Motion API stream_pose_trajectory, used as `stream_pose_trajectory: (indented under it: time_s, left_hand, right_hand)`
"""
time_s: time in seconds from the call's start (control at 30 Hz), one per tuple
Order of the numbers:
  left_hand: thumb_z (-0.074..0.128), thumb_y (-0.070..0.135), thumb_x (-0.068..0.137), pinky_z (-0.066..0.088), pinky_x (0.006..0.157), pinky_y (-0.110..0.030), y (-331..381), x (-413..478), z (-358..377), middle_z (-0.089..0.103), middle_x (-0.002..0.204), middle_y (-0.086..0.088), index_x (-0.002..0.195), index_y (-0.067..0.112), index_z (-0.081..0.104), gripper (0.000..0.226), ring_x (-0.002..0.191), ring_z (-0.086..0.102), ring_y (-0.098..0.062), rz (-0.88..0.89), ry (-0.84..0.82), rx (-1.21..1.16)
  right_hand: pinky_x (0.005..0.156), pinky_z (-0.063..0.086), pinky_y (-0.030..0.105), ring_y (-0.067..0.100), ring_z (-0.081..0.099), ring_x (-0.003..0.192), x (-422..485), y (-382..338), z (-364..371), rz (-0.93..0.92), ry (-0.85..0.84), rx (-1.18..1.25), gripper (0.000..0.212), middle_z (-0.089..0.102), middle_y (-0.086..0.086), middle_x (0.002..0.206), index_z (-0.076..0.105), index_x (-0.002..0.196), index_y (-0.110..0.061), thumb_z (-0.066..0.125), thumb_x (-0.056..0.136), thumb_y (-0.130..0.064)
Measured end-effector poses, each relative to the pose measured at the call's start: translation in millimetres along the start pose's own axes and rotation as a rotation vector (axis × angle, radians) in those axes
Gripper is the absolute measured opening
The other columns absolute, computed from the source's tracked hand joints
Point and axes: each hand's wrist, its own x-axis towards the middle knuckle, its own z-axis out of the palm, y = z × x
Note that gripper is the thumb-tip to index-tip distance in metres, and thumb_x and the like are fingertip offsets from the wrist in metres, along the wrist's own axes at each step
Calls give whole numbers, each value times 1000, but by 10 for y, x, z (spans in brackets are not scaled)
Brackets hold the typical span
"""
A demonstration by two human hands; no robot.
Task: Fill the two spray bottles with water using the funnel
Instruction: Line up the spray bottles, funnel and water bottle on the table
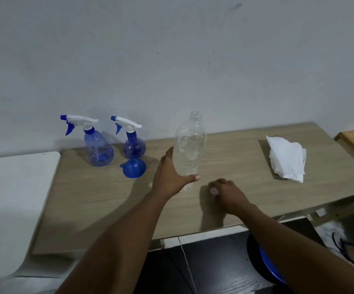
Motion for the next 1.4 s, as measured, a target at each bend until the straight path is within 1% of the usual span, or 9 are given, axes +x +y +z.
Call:
stream_pose_trajectory:
  time_s: [0.3, 0.4, 0.5, 0.63, 0.83, 1.07, 1.2, 1.3, 1.4]
  left_hand:
    - [88, 65, 42, 57, 87, -40, -55, 66, 110, 66, 114, 16, 123, 40, 46, 95, 103, 64, -8, -122, 84, 1]
    - [88, 66, 42, 57, 87, -39, -45, 61, 110, 67, 112, 17, 123, 41, 46, 95, 102, 65, -6, -128, 80, 4]
    - [88, 66, 42, 57, 86, -38, -45, 65, 108, 67, 111, 18, 123, 41, 46, 94, 101, 65, -5, -121, 80, 15]
    - [88, 66, 40, 57, 87, -40, -45, 79, 108, 68, 111, 19, 122, 44, 45, 95, 102, 66, -6, -145, 73, 22]
    - [84, 74, 38, 57, 88, -40, -41, 100, 90, 65, 117, 17, 125, 42, 42, 101, 105, 64, -9, -137, 50, 80]
    - [82, 76, 42, 56, 88, -37, -43, 104, 37, 65, 117, 16, 125, 41, 41, 100, 105, 64, -11, -118, 6, 114]
    - [82, 74, 44, 55, 88, -40, -20, 99, 20, 65, 118, 16, 126, 44, 39, 96, 105, 63, -12, -92, -13, 136]
    - [81, 74, 46, 55, 89, -41, -11, 109, 5, 64, 122, 14, 127, 43, 39, 96, 108, 62, -14, -83, -40, 156]
    - [79, 76, 47, 55, 88, -39, -29, 127, -14, 65, 121, 14, 127, 43, 40, 95, 107, 63, -14, -69, -55, 182]
  right_hand:
    - [88, 50, 37, 29, 56, 108, 175, 203, -67, -140, -14, -101, 26, 60, 10, 117, 66, 119, -15, 52, 97, -16]
    - [81, 53, 31, 27, 68, 91, 344, 260, -256, 70, 80, 267, 17, 73, 9, 98, 75, 98, -13, 61, 90, -19]
    - [68, 54, 33, 24, 67, 73, 527, 75, -786, 336, 117, 923, 13, 71, 12, 80, 73, 82, -8, 64, 90, -14]
    - [63, 48, 30, 20, 61, 70, 530, -418, -1755, 155, -3, 1460, 6, 60, 5, 70, 61, 92, -9, 59, 95, -14]
    - [73, 56, 32, 18, 67, 81, 238, -961, -2380, -253, 81, 1111, 17, 69, 7, 90, 71, 94, -6, 64, 95, -22]
    - [81, 54, 32, 15, 66, 88, 129, -1127, -2231, -532, 441, 279, 23, 67, -3, 104, 73, 113, -16, 67, 95, -29]
    - [72, 48, 35, 20, 60, 82, 126, -1197, -2251, -419, 512, 39, 43, 62, -2, 91, 70, 100, -14, 64, 90, -55]
    - [61, 43, 33, 22, 58, 71, 148, -1267, -2221, -216, 604, -172, 67, 59, -1, 80, 60, 84, -12, 45, 86, -78]
    - [71, 50, 37, 20, 61, 80, 106, -1243, -2170, -321, 495, -9, 55, 62, -3, 93, 60, 95, -16, 45, 93, -69]
